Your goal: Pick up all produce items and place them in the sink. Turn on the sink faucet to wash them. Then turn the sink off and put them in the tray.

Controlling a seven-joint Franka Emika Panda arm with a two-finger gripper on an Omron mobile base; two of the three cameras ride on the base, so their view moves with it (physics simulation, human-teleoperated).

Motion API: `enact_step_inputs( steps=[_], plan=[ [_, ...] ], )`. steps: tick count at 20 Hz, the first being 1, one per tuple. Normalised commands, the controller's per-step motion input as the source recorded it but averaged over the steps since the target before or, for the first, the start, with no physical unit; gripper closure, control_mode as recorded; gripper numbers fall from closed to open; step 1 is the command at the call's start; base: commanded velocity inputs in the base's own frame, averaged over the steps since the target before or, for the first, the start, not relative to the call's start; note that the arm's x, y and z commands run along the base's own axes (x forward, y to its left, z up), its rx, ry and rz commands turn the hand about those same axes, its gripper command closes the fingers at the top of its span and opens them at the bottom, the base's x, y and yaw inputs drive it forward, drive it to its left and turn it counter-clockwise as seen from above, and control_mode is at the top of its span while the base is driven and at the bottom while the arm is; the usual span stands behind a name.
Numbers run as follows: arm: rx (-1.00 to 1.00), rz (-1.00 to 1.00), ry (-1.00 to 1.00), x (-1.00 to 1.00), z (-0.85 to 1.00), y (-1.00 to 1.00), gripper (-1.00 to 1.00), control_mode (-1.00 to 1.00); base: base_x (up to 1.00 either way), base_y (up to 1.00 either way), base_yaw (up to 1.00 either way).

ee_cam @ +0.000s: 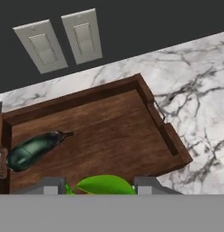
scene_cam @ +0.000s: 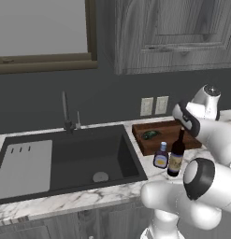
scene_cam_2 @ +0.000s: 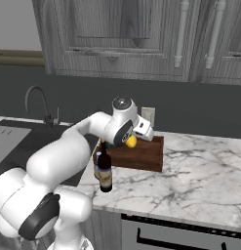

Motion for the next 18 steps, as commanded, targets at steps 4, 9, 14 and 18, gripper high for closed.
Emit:
enact_step_inputs(
  steps=[4,9,14,18],
  plan=[
    [0.00,0.00,0.00,0.14,-0.22,0.00,1.00,-1.00,0.00,0.00,0.00],
    [0.00,0.00,0.00,0.14,-0.18,0.00,1.00,-1.00,0.00,0.00,0.00],
    [0.00,0.00,0.01,0.12,-0.12,0.00,1.00,-1.00,0.00,0.00,0.00],
    [0.00,0.00,0.00,0.08,-0.10,0.00,1.00,-1.00,0.00,0.00,0.00]
  ],
)
